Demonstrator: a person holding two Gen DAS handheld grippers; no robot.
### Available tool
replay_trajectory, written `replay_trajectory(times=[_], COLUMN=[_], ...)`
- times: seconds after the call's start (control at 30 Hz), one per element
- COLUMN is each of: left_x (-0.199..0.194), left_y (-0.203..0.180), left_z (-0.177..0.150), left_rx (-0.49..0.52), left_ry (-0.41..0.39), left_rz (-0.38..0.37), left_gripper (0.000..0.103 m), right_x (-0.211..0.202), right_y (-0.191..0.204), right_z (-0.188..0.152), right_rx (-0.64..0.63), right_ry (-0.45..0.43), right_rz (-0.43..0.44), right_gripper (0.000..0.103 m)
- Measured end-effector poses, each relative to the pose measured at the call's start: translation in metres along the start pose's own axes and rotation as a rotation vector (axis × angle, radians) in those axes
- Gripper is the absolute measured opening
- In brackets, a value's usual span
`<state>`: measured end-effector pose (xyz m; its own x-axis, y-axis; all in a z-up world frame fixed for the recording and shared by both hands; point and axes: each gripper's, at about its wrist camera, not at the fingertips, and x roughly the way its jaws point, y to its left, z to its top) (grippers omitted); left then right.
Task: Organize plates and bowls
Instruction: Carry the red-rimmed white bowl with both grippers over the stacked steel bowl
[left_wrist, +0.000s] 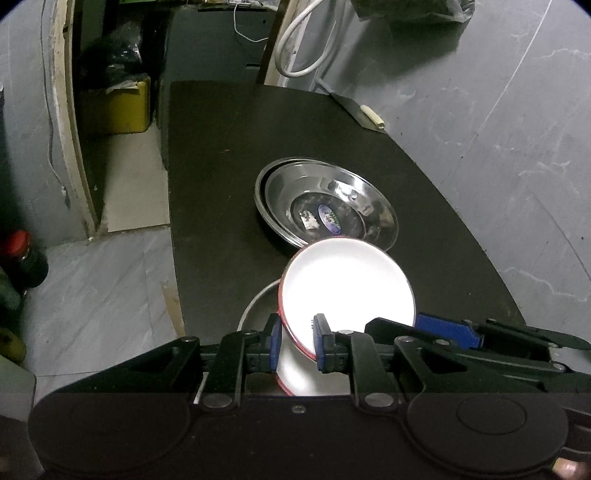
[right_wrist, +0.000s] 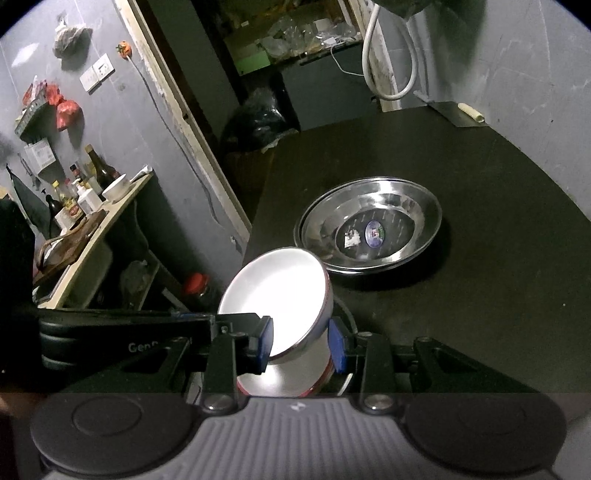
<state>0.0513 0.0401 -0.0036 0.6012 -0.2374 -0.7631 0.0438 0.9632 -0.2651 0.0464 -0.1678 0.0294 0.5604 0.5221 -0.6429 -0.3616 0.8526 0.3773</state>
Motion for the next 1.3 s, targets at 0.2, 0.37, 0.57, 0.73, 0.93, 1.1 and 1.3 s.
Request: replay_trajectory(times=[0.2, 0.37, 0.57, 0.73, 0.93, 1.1, 1.3], left_x=[0.0007, 0.004, 0.0038, 0.0063, 0.0064, 0.0073, 0.0086], left_y=[-0.0012, -0.0011, -0.0029, -0.0053, -0.0057, -0.0048, -0.0051], left_z=[-0.002, -0.0037, -0.0045, -0.0023, -0.0028, -0.0012, -0.0018], left_rx=[0.002, -0.003, 0.002, 0.005, 0.004, -0.006, -0.007], left_ry=[0.02, 0.042, 0.053, 0.068, 0.081, 0.094, 0.105], left_rz=[0.009, 0.013, 0.015, 0.025, 0.029, 0.026, 0.034], left_gripper=[0.018, 0.018, 0.019, 0.019, 0.02, 0.02, 0.021], right_x=[-0.0004, 0.0032, 0.0043, 0.0053, 0.0067, 0.007, 0.0078], right_y=[0.0007, 0.001, 0.0008, 0.0009, 0.0001, 0.0016, 0.0038], right_z=[-0.0001, -0.0014, -0.0027, -0.0035, -0.0048, -0.0052, -0.0041], right_rx=[-0.01, -0.013, -0.015, -0.011, 0.002, 0.001, -0.008], right_ry=[0.018, 0.046, 0.067, 0.083, 0.103, 0.117, 0.124], right_rz=[0.005, 0.006, 0.003, 0.009, 0.015, 0.01, 0.002], right_gripper=[0.037, 0.037, 0.037, 0.037, 0.037, 0.037, 0.037])
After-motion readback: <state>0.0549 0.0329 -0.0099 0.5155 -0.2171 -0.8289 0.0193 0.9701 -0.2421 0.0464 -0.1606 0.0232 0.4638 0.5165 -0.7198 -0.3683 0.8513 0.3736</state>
